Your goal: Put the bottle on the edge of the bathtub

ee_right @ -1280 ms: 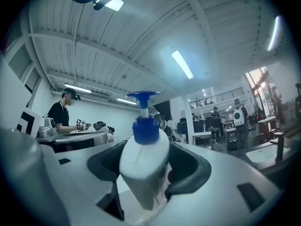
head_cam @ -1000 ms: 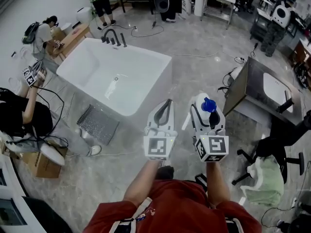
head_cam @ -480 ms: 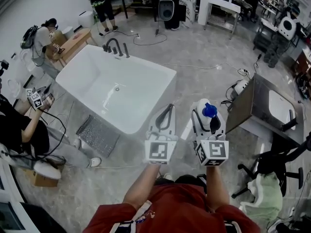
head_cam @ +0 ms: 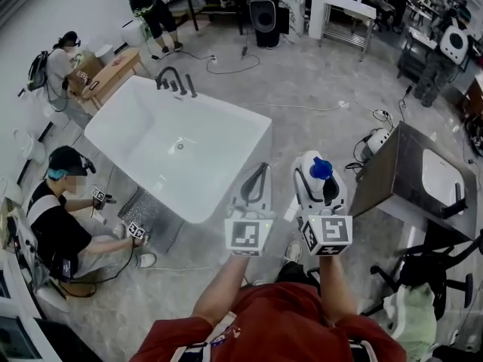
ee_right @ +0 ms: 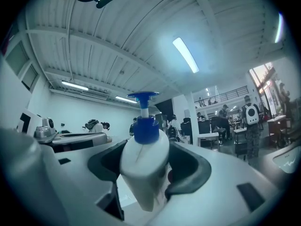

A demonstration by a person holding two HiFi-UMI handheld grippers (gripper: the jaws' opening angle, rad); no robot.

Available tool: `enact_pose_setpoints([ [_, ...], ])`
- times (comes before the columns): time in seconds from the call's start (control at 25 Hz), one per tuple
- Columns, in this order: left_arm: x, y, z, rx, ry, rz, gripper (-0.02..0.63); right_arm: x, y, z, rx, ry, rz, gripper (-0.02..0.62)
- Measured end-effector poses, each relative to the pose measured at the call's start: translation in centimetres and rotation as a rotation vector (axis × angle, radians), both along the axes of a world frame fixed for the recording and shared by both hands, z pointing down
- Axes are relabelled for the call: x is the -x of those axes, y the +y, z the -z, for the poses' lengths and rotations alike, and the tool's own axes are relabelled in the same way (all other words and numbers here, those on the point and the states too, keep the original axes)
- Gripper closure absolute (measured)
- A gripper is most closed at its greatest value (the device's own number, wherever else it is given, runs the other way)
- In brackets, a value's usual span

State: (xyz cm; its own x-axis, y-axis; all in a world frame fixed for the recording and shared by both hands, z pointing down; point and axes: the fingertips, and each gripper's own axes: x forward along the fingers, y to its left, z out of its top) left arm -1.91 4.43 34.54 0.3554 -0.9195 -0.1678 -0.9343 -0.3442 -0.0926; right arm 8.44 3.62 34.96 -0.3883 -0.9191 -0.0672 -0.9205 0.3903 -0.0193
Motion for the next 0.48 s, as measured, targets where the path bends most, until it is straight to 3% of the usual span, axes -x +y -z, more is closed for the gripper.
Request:
enact_pose_setpoints([
  [0.2, -2.5, -5.4, 2.1, -0.013, 0.043, 0.026, 0.588, -2.5, -5.6, 0.7, -0.006, -0.014, 0.027, 0.313],
  [0.48, -6.0, -12.4, 2.3, -0.026, -0.018, 0.051, 0.588, -6.1, -12.9, 1.1, 0.004, -0.033, 0.060, 0.313],
])
